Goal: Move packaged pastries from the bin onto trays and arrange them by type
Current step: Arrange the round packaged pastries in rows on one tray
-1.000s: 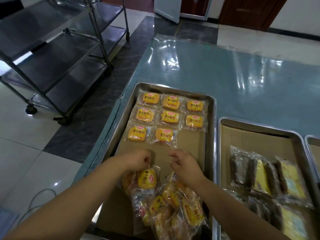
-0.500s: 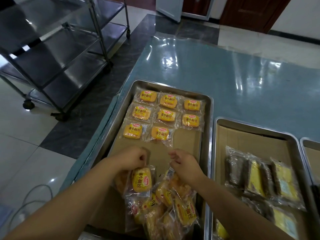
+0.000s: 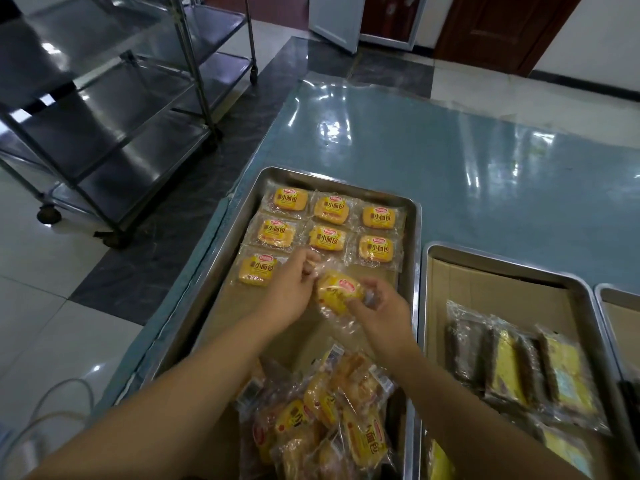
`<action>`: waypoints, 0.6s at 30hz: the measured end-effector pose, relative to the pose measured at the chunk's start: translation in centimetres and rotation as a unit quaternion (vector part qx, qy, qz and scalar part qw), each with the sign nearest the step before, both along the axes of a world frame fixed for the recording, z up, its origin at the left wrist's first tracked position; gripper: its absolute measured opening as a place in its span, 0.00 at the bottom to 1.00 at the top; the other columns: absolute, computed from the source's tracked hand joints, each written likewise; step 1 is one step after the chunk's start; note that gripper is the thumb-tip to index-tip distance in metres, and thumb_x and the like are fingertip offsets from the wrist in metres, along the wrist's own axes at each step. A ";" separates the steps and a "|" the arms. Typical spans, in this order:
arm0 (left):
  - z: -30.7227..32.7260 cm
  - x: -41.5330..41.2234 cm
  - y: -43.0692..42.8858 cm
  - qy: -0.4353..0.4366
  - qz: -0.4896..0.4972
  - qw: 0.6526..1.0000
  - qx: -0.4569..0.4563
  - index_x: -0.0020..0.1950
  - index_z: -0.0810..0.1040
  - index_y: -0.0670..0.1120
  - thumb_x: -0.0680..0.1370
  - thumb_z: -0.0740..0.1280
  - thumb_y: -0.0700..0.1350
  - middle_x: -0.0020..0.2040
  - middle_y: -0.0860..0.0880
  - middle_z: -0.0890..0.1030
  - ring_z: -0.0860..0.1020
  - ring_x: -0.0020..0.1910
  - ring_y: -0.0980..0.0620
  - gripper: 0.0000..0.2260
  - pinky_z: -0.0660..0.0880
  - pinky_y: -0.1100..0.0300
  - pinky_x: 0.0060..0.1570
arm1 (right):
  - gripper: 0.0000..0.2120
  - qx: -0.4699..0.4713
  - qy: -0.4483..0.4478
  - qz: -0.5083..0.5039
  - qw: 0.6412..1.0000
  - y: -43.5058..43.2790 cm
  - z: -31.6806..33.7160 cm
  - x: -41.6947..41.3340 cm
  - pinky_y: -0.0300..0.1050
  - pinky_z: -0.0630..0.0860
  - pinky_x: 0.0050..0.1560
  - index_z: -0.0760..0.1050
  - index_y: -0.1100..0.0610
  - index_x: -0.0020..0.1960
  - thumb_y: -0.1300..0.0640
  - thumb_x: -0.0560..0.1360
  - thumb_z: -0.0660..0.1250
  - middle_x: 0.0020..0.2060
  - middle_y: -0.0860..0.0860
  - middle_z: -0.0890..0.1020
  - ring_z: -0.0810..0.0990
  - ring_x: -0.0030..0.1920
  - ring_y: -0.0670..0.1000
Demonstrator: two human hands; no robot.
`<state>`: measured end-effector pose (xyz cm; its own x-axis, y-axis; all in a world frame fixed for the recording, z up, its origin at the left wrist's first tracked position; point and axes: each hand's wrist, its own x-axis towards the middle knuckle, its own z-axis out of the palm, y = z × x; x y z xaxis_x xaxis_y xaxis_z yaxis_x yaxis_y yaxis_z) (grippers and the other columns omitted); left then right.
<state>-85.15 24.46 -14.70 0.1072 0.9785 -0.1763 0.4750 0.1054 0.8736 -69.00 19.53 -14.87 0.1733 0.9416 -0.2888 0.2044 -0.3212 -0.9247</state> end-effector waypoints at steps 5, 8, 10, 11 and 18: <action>-2.8 0.1 -1.0 0.268 -0.062 0.945 0.177 0.69 0.69 0.52 0.75 0.63 0.35 0.67 0.49 0.69 0.64 0.67 0.49 0.25 0.61 0.54 0.67 | 0.16 0.029 -0.302 0.029 0.952 2.1 0.6 4.2 0.44 0.78 0.37 0.72 0.45 0.61 0.56 0.75 0.65 0.52 0.46 0.78 0.78 0.42 0.45; -4.0 -0.2 -1.5 0.394 -0.151 0.891 0.168 0.74 0.60 0.57 0.77 0.62 0.47 0.74 0.47 0.60 0.54 0.73 0.44 0.25 0.43 0.45 0.72 | 0.18 0.010 -0.341 0.067 0.938 2.8 0.0 4.4 0.40 0.74 0.33 0.70 0.46 0.63 0.56 0.74 0.64 0.53 0.48 0.79 0.77 0.41 0.45; -4.5 -0.3 -1.9 0.413 -0.187 0.877 0.161 0.75 0.55 0.58 0.78 0.60 0.53 0.75 0.46 0.55 0.50 0.74 0.44 0.27 0.36 0.47 0.68 | 0.18 0.003 -0.357 0.092 0.929 3.0 -0.5 4.0 0.45 0.78 0.40 0.68 0.49 0.64 0.56 0.75 0.64 0.55 0.50 0.78 0.79 0.46 0.49; -4.8 -0.4 -2.0 0.420 -0.202 0.870 0.162 0.75 0.52 0.58 0.78 0.59 0.56 0.76 0.47 0.53 0.48 0.74 0.45 0.27 0.35 0.48 0.66 | 0.18 0.008 -0.401 0.104 0.910 3.0 -0.7 3.9 0.45 0.77 0.43 0.67 0.50 0.64 0.56 0.75 0.64 0.56 0.51 0.77 0.78 0.48 0.51; -5.5 -0.1 -2.1 0.446 -0.235 0.849 0.157 0.73 0.35 0.57 0.79 0.50 0.62 0.74 0.50 0.34 0.30 0.71 0.49 0.31 0.27 0.52 0.66 | 0.17 0.108 -0.578 0.189 0.787 2.3 -1.9 3.8 0.46 0.72 0.55 0.71 0.52 0.62 0.52 0.74 0.66 0.59 0.53 0.73 0.71 0.56 0.52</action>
